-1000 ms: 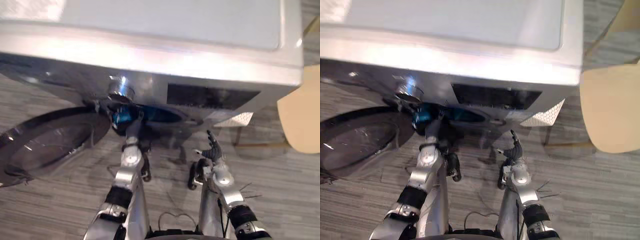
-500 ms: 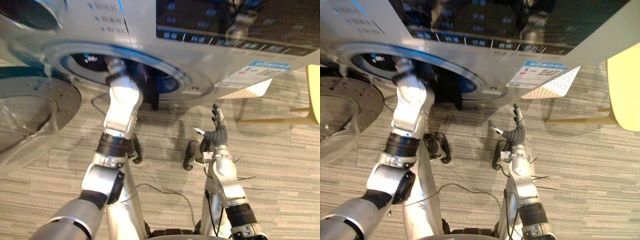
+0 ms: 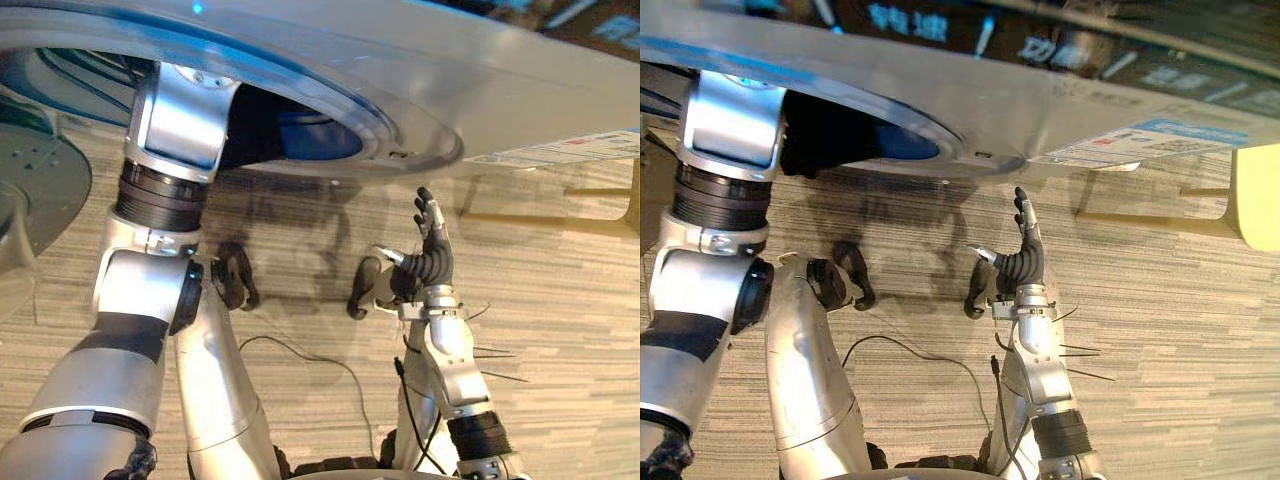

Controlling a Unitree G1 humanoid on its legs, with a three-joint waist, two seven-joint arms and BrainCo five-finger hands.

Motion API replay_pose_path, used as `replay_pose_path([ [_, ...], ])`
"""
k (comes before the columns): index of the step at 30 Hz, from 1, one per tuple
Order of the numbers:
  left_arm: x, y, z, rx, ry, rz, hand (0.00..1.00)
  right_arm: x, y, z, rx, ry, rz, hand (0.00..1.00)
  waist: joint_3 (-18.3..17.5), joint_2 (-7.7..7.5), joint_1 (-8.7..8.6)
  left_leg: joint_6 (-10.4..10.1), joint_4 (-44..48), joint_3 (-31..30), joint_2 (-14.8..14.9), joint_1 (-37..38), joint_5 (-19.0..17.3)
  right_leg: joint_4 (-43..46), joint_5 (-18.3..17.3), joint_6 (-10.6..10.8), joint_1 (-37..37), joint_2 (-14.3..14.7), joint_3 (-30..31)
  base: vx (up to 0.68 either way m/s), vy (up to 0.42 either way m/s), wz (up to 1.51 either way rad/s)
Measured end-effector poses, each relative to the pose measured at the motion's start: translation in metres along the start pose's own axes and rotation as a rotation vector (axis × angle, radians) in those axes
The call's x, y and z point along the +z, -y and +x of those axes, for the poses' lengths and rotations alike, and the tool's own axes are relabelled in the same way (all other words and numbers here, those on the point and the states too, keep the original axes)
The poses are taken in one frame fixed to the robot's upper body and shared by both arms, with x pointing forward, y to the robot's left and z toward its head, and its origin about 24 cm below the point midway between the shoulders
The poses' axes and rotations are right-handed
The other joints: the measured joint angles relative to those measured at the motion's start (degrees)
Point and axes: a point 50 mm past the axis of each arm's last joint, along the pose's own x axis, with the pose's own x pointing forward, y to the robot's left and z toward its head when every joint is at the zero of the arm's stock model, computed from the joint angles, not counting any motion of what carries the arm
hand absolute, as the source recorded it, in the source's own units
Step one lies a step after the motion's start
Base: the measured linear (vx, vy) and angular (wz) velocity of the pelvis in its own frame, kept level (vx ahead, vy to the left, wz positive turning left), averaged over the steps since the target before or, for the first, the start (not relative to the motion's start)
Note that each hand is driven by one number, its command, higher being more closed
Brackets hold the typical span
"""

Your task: Pick up the laundry basket with both hands and put the clothes into the washing machine.

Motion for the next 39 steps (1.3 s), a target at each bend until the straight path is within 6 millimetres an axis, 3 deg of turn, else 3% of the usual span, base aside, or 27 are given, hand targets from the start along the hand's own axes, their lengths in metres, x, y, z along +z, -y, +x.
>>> replay_pose_path([
  [1,0.0,-0.001,0.001,0.001,0.006,0.002,1.0,0.002,0.0,-0.001,0.0,0.007,0.002,0.0,-0.22,-0.27,-0.02,-0.02,-0.07,0.03,0.14,-0.48,-0.02,-0.02,0.0,-0.01,-0.56,-0.01,0.05,0.03,-0.012,-0.09],
  [2,0.0,-0.003,0.002,0.004,0.018,0.007,0.0,0.003,-0.003,-0.002,0.011,0.012,0.008,0.0,-0.92,-1.33,-0.01,-0.05,-0.16,0.35,0.56,-1.32,0.0,0.09,0.07,-0.15,-1.91,0.07,0.34,0.02,-0.014,-0.09],
  [4,-0.001,-0.006,0.005,-0.01,0.043,0.018,0.0,0.004,-0.005,-0.005,0.024,0.01,0.011,0.0,-1.34,-1.99,0.07,-0.15,-0.14,-0.18,0.62,-2.73,0.23,0.31,0.15,-0.31,-2.95,0.05,-0.21,0.03,-0.019,-0.02],
  [7,-0.017,0.005,-0.003,-0.222,0.082,0.152,0.0,0.008,-0.005,-0.007,0.029,0.026,0.014,0.0,-1.35,-2.01,0.67,-0.35,-0.13,-0.61,0.57,-3.59,0.77,0.73,-0.06,-0.68,-3.2,-0.23,-0.84,0.04,-0.018,0.09],
  [10,-0.042,0.038,-0.037,-0.594,0.137,0.382,0.0,0.009,-0.006,-0.007,0.066,0.037,0.027,0.0,-1.5,-2.25,1.99,-0.28,-0.13,-0.61,0.29,-3.67,1.0,1.04,-0.23,-0.96,-3.09,-0.81,-1.06,0.06,-0.006,0.09],
  [14,-0.079,0.063,-0.094,-1.05,0.109,0.637,0.0,0.01,-0.006,-0.005,0.127,0.035,0.099,0.0,-1.53,-2.29,1.82,-0.14,0.19,-0.59,-0.24,-3.66,1.05,0.94,-0.25,-0.86,-2.59,-0.95,-1.06,0.06,0.012,0.04],
  [17,-0.081,0.068,-0.104,-1.148,0.094,0.668,0.0,0.014,-0.004,-0.003,0.15,0.05,0.145,0.0,-1.7,-2.57,1.9,-0.07,0.26,-0.54,-0.19,-3.59,1.01,0.96,-0.27,-0.82,-2.57,-0.94,-0.94,0.05,0.009,-0.01],
  [25,-0.092,0.053,-0.108,-1.13,-0.026,0.604,0.0,0.018,0.004,-0.002,0.157,0.063,0.172,0.0,-3.99,-2.9,1.82,-0.15,-1.15,-0.12,0.34,-2.65,1.04,-0.23,-0.27,-0.82,-2.03,-0.86,-1.11,0.05,-0.009,-0.01],
  [30,-0.066,0.038,-0.098,-0.945,0.02,0.472,0.0,0.003,0.0,-0.005,0.114,0.002,0.142,0.0,-4.03,-2.85,2.17,-0.38,-2.32,-0.21,-0.35,-1.36,1.2,-1.14,-0.38,-0.64,-0.34,-0.98,-1.72,0.08,-0.01,0.07],
  [33,-0.07,0.019,-0.12,-0.872,-0.112,0.353,0.0,-0.006,-0.002,-0.008,0.099,-0.036,0.113,0.0,-4.17,-2.76,3.14,-0.41,-3.39,0.08,-0.47,1.11,1.18,-1.97,-0.67,-0.38,1.97,-1.01,-1.74,0.07,-0.026,0.1],
  [36,-0.085,-0.006,-0.168,-0.792,-0.401,0.192,0.0,-0.014,-0.001,-0.01,0.101,-0.069,0.073,0.0,-5.54,-2.57,4.3,-0.49,-5.09,0.37,-0.48,3.33,1.14,-3.32,-1.18,-0.23,4.3,-1.08,-2.12,0.05,-0.041,0.11],
  [38,-0.088,-0.022,-0.212,-0.721,-0.635,0.045,0.0,-0.016,0.004,-0.012,0.069,-0.079,0.044,0.0,-7.02,-2.53,5.37,-0.84,-6.5,0.52,-0.56,4.55,1.41,-4.33,-1.24,-0.29,5.39,-1.1,-2.51,0.05,-0.049,0.09],
  [39,-0.087,-0.026,-0.222,-0.709,-0.678,0.017,0.0,-0.016,0.005,-0.012,0.064,-0.079,0.038,0.0,-7.26,-2.55,5.55,-0.97,-6.79,0.53,-0.58,4.88,1.49,-4.6,-1.27,-0.31,5.76,-1.11,-2.58,0.06,-0.046,0.08],
])
